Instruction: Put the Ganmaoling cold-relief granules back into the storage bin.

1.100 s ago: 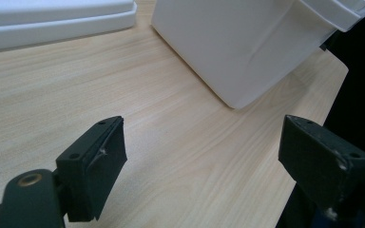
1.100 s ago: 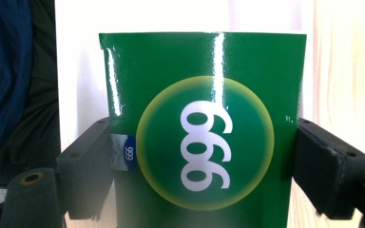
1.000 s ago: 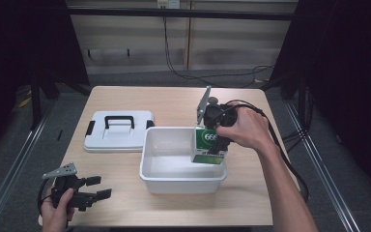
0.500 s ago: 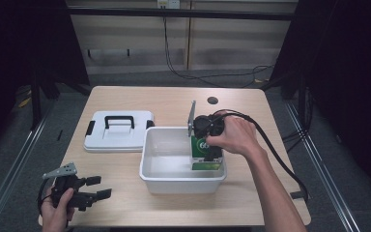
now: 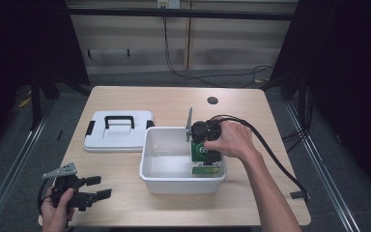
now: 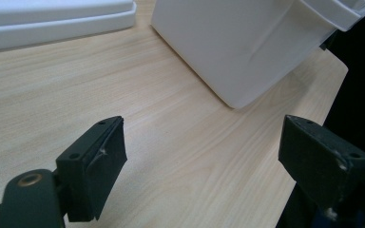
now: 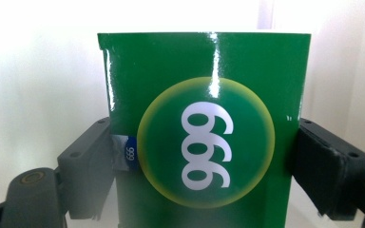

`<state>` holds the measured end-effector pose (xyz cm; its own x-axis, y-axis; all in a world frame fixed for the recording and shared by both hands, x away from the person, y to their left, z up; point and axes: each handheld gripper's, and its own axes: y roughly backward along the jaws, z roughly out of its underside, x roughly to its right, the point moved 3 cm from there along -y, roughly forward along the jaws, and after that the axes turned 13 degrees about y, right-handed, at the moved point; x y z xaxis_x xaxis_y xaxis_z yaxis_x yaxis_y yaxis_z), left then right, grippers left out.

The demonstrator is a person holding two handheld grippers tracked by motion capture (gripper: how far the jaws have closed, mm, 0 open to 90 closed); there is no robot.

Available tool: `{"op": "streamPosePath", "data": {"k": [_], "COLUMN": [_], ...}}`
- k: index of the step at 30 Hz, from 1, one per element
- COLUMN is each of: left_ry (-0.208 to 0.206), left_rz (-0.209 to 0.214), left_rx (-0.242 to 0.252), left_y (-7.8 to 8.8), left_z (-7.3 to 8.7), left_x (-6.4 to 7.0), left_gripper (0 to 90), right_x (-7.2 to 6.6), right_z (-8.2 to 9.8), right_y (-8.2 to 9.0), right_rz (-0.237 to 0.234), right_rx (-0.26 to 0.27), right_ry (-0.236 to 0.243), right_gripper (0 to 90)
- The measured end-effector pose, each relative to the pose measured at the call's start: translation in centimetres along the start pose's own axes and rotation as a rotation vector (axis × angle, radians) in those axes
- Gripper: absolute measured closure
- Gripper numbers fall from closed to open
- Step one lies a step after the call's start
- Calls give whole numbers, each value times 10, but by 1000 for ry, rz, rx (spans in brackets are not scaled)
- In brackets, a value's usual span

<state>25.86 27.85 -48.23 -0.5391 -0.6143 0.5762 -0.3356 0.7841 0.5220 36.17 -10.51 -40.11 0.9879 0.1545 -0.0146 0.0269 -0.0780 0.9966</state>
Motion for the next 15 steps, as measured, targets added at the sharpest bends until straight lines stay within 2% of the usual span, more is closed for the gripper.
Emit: {"op": "streamPosePath", "data": {"k": [3,5,7,14,15], "left_ry": [1,5,2,3,4], "left_rz": [-2,-1,-3,-2,-3], "left_rx": [0,1,0,-2,-2], "left_y": [0,-1,0,-1,-1], "left_z": [0,0,0,0,0], "left_x": [0,0,0,0,0], "left_gripper": [161,161,161,161,161], "right_x": [0,0,1,-1,0], "right_z": [0,-1,0,-3,-3], "right_y": [-4,-5,-8,-15,-16], "right_rz": [-9,-13,-12,-22,-25], "right_rx": [-8,-20,-14,-47,-46], "right_ry": [-6,-31,-11,-27,-9], "right_gripper": [158,158,158,157,156]}}
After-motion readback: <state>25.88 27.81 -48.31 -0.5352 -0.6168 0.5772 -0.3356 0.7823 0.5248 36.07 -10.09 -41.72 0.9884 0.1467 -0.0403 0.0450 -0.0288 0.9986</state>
